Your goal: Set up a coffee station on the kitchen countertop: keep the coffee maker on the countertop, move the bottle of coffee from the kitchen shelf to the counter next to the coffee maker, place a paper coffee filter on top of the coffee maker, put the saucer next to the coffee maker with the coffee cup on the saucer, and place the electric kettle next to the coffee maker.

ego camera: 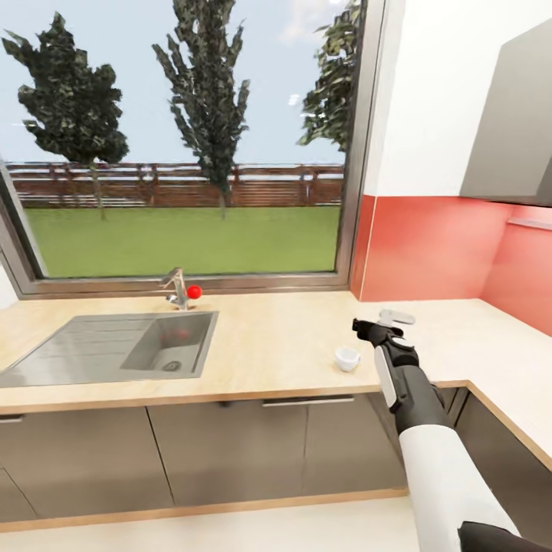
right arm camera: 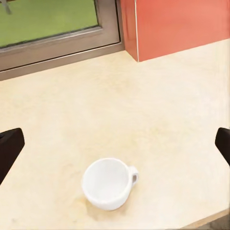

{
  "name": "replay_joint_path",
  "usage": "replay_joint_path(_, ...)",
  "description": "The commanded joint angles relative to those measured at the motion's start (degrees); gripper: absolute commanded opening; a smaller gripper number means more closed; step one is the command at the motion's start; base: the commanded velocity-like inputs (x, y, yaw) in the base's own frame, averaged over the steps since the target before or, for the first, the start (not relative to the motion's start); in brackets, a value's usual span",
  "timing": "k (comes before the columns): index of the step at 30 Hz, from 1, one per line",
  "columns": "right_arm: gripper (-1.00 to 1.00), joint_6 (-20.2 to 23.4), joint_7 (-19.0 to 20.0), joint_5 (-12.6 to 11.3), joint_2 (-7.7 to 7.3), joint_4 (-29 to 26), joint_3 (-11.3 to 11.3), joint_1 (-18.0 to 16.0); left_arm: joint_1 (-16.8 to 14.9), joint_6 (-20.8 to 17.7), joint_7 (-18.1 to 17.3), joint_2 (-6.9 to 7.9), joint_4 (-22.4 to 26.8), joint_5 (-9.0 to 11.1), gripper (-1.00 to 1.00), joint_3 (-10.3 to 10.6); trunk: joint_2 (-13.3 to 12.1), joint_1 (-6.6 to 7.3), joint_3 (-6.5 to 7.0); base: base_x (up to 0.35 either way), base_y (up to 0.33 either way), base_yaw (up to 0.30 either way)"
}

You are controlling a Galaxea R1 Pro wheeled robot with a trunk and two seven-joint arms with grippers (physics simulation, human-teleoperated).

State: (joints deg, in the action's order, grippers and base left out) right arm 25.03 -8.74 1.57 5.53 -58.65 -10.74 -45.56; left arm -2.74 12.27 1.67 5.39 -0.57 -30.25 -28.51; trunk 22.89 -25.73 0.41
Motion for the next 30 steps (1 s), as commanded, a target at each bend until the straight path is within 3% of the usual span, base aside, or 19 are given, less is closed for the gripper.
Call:
replay_joint_path(1,1.0,0.32,-0.04,0.2,-0.07,-0.03,-0.08,-0.03,0.05,0.2,0.18,-0.05,-0.11,-0.6,1.0,-0.42,0.03,-0.05,-0.02,0.289,-0.191,0.0)
replay_joint_path(8,1.0,0.39,0.19,0.28,-0.35,3.31,0.0,-0.06,0.6,-3.23,0.18,-0.27,-0.14,-0.6,1.0,-0.48,0.03,-0.05,-0.02,0.249,-0.19,0.0)
replay_joint_path(15,1.0,0.43,0.21,0.19,-0.34,8.17,0.01,-0.04,0.63,-3.43,0.18,-0.22,-0.05,-0.56,1.0,-0.66,0.03,-0.05,-0.02,0.053,-0.036,0.0)
replay_joint_path(19,1.0,0.37,0.21,0.27,-0.49,14.52,-0.06,-0.03,0.63,-3.55,0.19,-0.16,-0.05,-0.53,1.0,-0.74,0.03,-0.05,-0.02,0.012,-0.001,0.0)
replay_joint_path(30,1.0,0.28,0.21,0.28,-1.62,19.77,-0.07,-0.03,0.94,-3.62,0.18,-0.12,-0.07,-0.51,1.0,-0.76,0.03,-0.05,-0.02,0.057,0.0,0.0)
